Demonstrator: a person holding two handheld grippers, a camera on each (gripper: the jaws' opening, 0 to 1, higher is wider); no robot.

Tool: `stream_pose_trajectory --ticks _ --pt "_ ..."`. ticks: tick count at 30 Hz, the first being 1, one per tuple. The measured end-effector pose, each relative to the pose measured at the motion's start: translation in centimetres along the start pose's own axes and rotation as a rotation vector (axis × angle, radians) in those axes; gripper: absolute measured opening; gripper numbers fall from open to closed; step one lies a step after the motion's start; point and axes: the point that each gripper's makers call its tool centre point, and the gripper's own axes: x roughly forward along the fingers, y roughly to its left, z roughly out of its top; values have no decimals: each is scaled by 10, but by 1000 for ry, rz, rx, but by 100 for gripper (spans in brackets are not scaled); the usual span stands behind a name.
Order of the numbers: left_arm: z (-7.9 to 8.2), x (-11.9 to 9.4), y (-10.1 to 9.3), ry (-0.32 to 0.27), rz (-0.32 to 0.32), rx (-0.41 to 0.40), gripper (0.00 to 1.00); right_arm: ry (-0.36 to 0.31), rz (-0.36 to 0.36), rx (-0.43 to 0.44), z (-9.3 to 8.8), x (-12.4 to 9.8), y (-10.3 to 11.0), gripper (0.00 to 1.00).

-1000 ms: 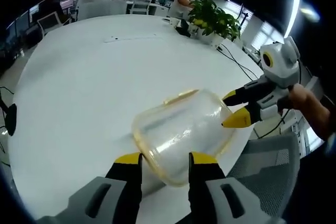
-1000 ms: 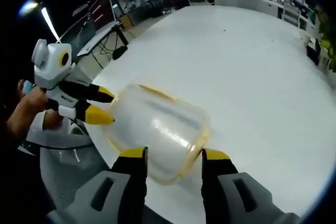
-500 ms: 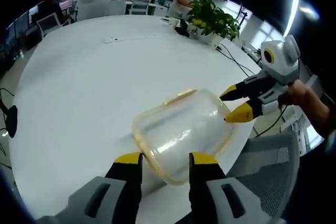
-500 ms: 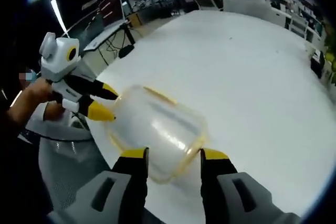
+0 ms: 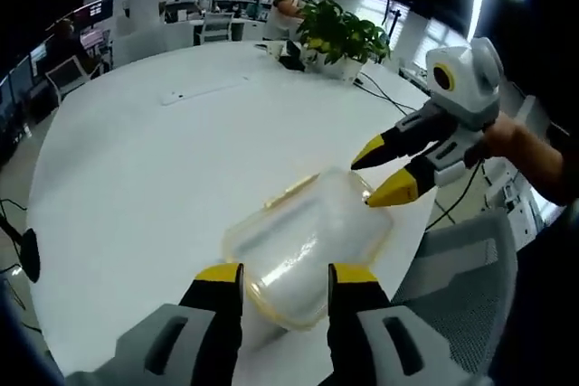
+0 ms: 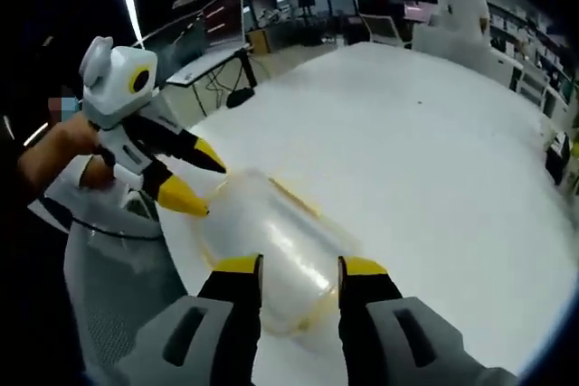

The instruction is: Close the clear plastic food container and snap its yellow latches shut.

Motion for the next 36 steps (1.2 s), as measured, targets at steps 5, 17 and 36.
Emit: stream_pose_trajectory --ticks 5,17,36 --pt "6 5 -9 -7 -37 62 30 4 26 -60 4 7 3 24" --pt "14 22 -27 5 -112 165 27 7 78 -155 15 25 6 17" --pt "5 31 -52 27 -191 312 28 24 155 -294 26 40 14 21"
